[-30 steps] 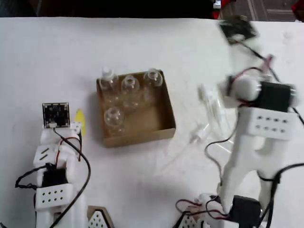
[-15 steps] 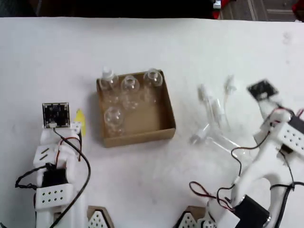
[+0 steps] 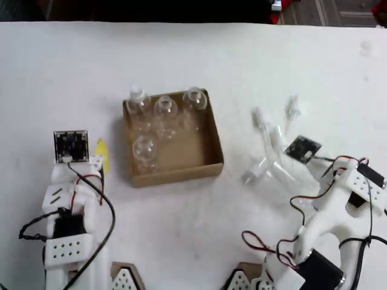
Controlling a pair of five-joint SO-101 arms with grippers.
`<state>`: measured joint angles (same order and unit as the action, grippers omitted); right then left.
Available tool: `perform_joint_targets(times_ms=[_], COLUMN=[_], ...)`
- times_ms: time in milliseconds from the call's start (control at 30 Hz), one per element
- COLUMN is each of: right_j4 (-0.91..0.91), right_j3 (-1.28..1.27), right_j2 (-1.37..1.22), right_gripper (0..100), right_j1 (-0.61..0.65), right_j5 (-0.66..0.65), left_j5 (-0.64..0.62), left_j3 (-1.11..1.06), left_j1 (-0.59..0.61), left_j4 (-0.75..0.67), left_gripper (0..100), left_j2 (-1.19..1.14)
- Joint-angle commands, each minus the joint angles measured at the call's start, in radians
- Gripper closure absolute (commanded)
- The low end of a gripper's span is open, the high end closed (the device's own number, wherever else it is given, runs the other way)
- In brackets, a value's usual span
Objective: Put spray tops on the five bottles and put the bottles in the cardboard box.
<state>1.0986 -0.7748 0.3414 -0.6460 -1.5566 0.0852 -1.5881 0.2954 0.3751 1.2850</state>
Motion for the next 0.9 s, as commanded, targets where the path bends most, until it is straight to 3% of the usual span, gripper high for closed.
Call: perform_joint_targets(times_ms=[0,200,333,600,867], right_j4=[-0.007,0.104,0.243,-0.001,-0.081], right_j3=[0.003,0.026,-0.002,-0.242,-0.258], right_j2=[0.056,0.239,0.355,0.348,0.254], right_gripper=[77.9,77.9,77.9,77.9,78.0], right_j1=[-0.013,-0.010,-0.008,-0.004,-0.004], right_j5=[-0.043,-0.043,-0.135,-0.157,-0.157], left_j5=[-0.005,-0.005,-0.005,-0.005,-0.005], left_j3=[0.048,0.048,0.048,0.048,0.048], left_j1=[-0.007,-0.007,-0.007,-0.005,-0.004], left_j4=[-0.025,-0.025,-0.025,-0.025,-0.025], left_gripper=[83,83,83,83,83], left_j2=[0.015,0.015,0.015,0.015,0.015])
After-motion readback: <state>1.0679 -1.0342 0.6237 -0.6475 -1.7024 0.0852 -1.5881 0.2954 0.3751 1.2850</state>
